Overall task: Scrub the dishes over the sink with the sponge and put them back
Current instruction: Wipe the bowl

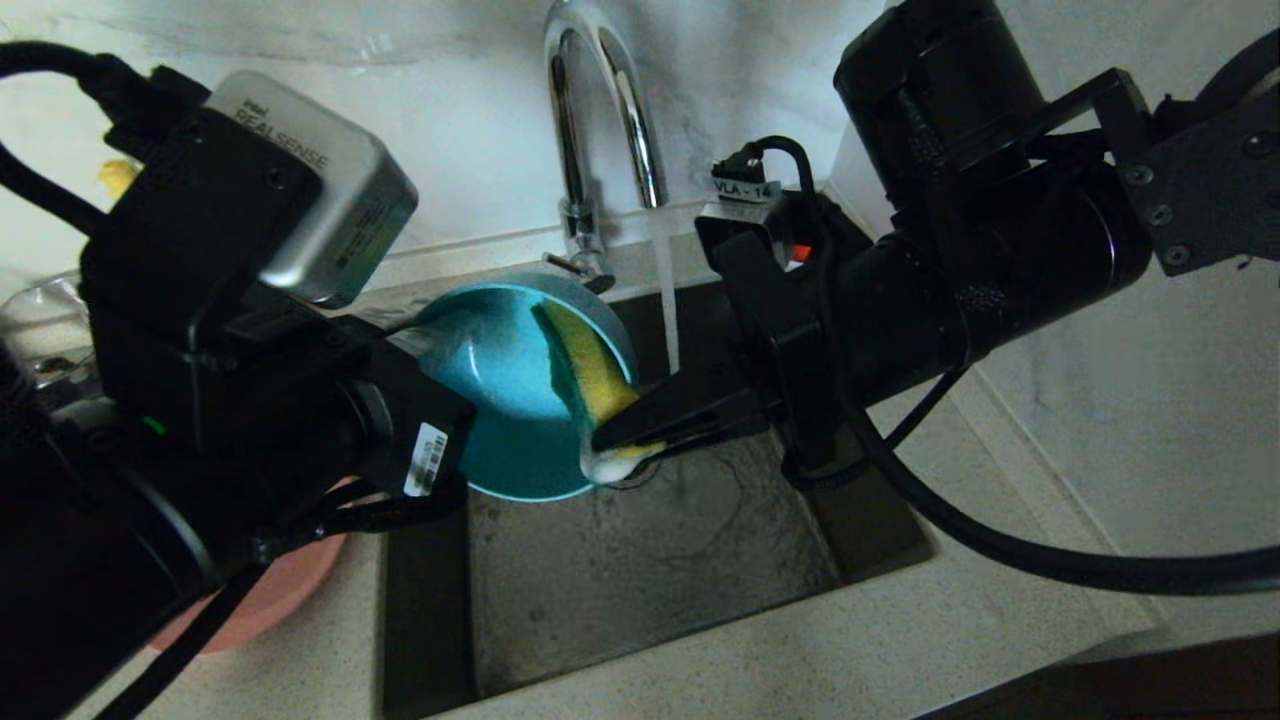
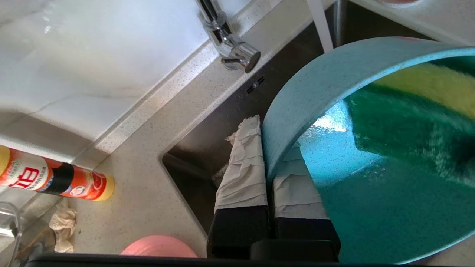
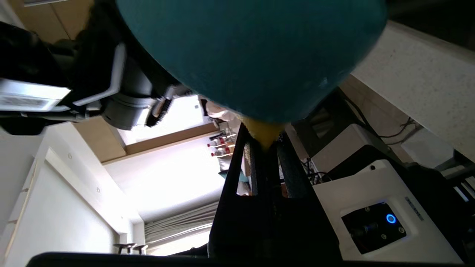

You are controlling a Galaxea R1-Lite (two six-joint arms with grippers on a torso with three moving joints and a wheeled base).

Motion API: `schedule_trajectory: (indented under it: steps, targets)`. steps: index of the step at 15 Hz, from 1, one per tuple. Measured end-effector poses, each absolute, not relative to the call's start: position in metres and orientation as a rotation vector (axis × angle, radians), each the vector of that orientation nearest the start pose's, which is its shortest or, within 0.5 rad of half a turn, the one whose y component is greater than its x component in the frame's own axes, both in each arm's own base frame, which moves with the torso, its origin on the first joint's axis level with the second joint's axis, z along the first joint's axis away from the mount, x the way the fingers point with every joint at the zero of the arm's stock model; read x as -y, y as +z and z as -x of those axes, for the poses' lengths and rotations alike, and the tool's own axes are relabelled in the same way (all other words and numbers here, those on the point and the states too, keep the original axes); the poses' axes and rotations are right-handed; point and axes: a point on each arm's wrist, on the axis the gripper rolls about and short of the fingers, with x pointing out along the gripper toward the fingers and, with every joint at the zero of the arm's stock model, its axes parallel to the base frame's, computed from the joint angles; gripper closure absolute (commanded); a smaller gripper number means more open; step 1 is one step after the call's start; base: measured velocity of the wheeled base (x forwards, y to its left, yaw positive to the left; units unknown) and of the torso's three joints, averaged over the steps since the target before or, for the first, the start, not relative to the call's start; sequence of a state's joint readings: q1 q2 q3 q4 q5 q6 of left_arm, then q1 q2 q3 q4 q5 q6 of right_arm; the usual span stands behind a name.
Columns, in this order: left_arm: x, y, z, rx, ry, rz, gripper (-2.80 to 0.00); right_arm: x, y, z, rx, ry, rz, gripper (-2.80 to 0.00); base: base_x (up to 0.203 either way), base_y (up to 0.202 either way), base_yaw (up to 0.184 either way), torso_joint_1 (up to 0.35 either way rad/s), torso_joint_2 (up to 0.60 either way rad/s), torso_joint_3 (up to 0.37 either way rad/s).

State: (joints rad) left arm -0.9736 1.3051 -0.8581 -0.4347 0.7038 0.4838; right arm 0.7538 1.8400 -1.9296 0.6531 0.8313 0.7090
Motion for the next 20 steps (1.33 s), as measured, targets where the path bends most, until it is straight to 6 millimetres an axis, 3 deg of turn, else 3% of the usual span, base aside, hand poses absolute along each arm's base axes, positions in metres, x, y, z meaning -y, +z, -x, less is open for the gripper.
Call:
schedule_trajectory:
  steps: [7,13,20]
  targets:
    - [0.164,0.276,-0.128,0.053,-0.274,-0.495,0.00,-0.243,0.335,-0.226,-1.134,1.315,-0.597,0.00,0.000,0.000,0.000,0.000,0.00,0.000]
    - [0.163,0.276,-0.128,0.063,-0.267,-0.482,0.00,-0.261,0.327,-0.214,-1.191,1.354,-0.564,0.00,0.000,0.000,0.000,0.000,0.00,0.000]
    - [0.161,0.281,-0.130,0.076,-0.252,-0.460,0.00,-0.267,0.310,-0.209,-1.279,1.327,-0.549,0.00,0.000,0.000,0.000,0.000,0.00,0.000]
